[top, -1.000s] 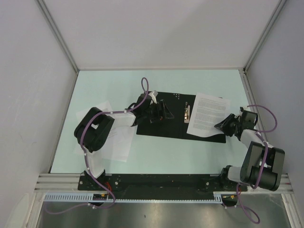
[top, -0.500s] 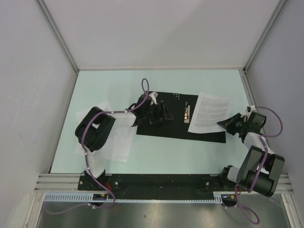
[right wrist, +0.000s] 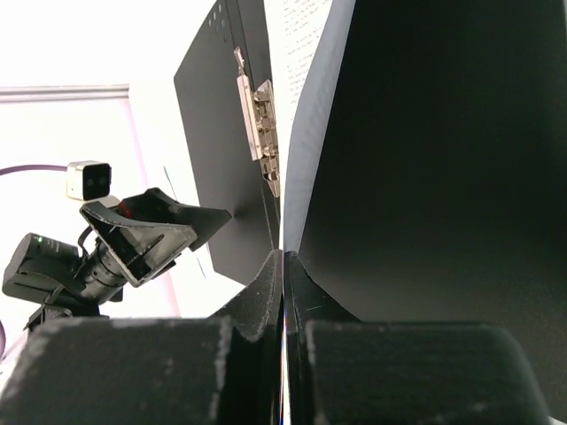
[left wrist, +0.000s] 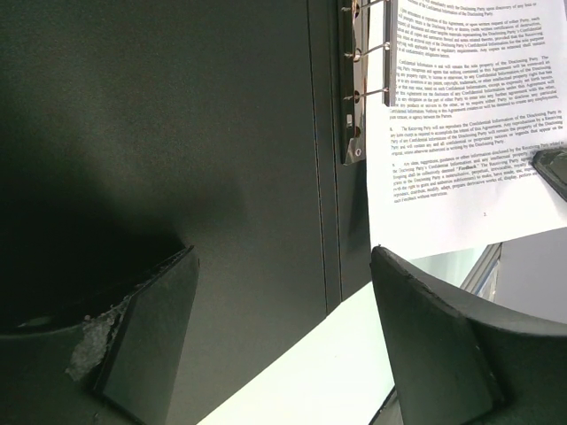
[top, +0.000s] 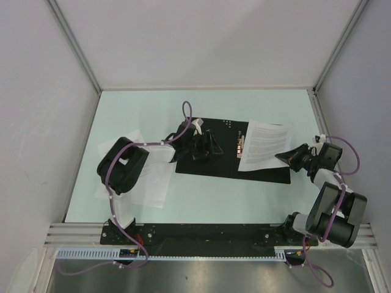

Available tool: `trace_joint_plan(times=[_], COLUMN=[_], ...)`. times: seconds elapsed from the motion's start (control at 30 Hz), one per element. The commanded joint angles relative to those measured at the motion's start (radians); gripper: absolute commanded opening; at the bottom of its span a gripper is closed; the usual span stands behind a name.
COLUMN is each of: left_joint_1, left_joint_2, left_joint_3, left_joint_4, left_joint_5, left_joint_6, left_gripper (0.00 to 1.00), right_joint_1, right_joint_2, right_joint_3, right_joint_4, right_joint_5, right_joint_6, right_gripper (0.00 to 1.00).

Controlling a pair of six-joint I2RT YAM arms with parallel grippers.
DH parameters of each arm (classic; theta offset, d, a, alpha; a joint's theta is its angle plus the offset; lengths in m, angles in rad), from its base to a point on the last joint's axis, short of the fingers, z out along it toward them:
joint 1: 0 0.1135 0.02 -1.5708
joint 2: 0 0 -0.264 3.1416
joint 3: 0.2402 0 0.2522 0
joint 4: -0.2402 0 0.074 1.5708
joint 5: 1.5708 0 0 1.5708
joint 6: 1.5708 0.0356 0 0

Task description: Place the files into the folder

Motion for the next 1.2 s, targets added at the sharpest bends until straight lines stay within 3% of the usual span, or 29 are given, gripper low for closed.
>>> trace_joint_plan(times=[0.0,0.1,0.27,0.63,1.17], left_joint_1=[-0.006,-0.006,-0.006,-0.006,-0.006], left_joint_2=[-0.007,-0.001,0.001,-0.016,-0.024], left_joint_3=[0.034,0.037,0.052,0.072,0.069], left_joint_4=[0.018,0.013,-0.025,-0.055,-0.065], left_joint_5=[-0.002,-0.002,-0.011,-0.022,-0.023], left_joint_6=[0.001,0.0,0.02,0.037,0.052], left_gripper=[0.84,0.84,0.84,0.84,0.84], right_joint_1=[0.01,0.025,0.037,0.076,0.08], right_joint_2=[0.05,0.11,0.146,0.193,0.127], right_joint_3=[0.01,0.027,0.113,0.147,0.155], right_joint_4=[0.057,0.059,-0.084,-0.09,-0.188], right_joint_5=[-0.055,-0.065,0.043,0.06,0.163], right_joint_6=[-0.022,-0.078,-0.225,-0.271,-0.391], right_gripper=[0.0,0.0,0.0,0.0,0.0])
